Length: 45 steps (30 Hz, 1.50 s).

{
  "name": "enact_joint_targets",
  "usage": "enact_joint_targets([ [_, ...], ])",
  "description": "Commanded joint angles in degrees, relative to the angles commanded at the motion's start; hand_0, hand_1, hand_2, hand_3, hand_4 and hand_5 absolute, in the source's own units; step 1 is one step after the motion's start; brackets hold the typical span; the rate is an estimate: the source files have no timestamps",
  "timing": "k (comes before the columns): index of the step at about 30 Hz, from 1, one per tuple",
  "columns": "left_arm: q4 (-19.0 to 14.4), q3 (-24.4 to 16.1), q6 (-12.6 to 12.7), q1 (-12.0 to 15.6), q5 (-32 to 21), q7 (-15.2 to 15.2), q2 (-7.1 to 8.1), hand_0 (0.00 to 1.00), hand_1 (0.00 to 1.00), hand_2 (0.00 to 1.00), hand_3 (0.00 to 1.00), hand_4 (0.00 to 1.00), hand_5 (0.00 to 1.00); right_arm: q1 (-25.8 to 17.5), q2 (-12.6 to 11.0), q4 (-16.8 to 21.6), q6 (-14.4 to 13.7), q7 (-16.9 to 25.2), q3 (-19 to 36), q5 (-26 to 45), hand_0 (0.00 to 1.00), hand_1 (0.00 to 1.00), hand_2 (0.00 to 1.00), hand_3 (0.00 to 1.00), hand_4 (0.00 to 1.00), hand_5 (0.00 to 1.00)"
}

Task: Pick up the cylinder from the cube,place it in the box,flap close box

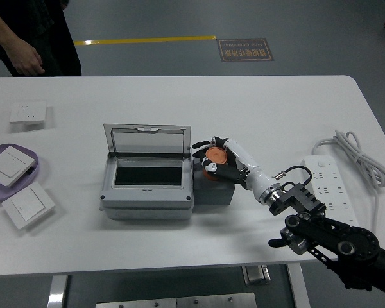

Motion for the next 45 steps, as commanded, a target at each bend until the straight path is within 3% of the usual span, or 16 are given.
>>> enact_joint_targets([
  [1,0.01,-0.05,0.07,-0.01,0.04,-0.11,0.02,0.825,0.808,0.787,0.868,0.719,0.388,-0.03,0.00,0.02,-0.04,-0.04,0.04,0.03,0.735,0.634,0.546,0.617,0.106,0.002],
  [2,0.01,-0.09,0.12,-0.02,0.07,-0.20,0.04,0.823,0.806,0.785,0.867,0.717,0.386,-0.04,0.00,0.02,-0.07,-0.06,0.07,0.07,0.695,0.623,0.528,0.590,0.002,0.002],
  [7,0.01,-0.14,0.38,-0.08,0.14,-0.50,0.03,0.823,0.806,0.785,0.867,0.717,0.386,0.04,0.02,0.06,-0.25,-0.13,0.02,0.19,0.695,0.623,0.528,0.590,0.002,0.002],
  [8,0.00,-0.14,0.42,-0.09,0.16,-0.53,0.01,0.820,0.801,0.780,0.861,0.715,0.384,0.04,0.02,0.07,-0.30,-0.13,0.03,0.20,0.611,0.592,0.493,0.525,0.002,0.002],
  [12,0.00,-0.18,0.52,-0.11,0.23,-0.65,-0.02,0.820,0.801,0.780,0.861,0.715,0.384,0.02,0.03,0.11,-0.49,-0.08,0.09,0.27,0.611,0.592,0.493,0.525,0.002,0.002],
  [13,0.00,-0.22,0.55,-0.12,0.27,-0.70,-0.01,0.814,0.796,0.777,0.856,0.713,0.381,0.02,0.03,0.11,-0.53,-0.06,0.11,0.30,0.593,0.579,0.486,0.487,0.002,0.002],
  [37,0.02,-0.66,2.28,-0.05,0.76,-3.47,0.03,0.804,0.785,0.763,0.846,0.712,0.380,-0.02,0.26,0.96,-0.98,-0.54,2.08,0.16,0.570,0.559,0.481,0.422,0.002,0.002],
  [38,0.01,-0.68,2.33,-0.03,0.79,-3.55,0.03,0.796,0.779,0.755,0.837,0.712,0.381,0.01,0.26,0.97,-1.05,-0.56,2.12,0.16,0.572,0.551,0.488,0.381,0.002,0.002],
  [45,0.05,-0.41,2.53,0.00,0.51,-3.82,0.05,0.790,0.771,0.748,0.829,0.712,0.381,0.04,0.25,0.93,-1.07,-0.49,1.96,0.41,0.545,0.525,0.472,0.343,0.002,0.002],
])
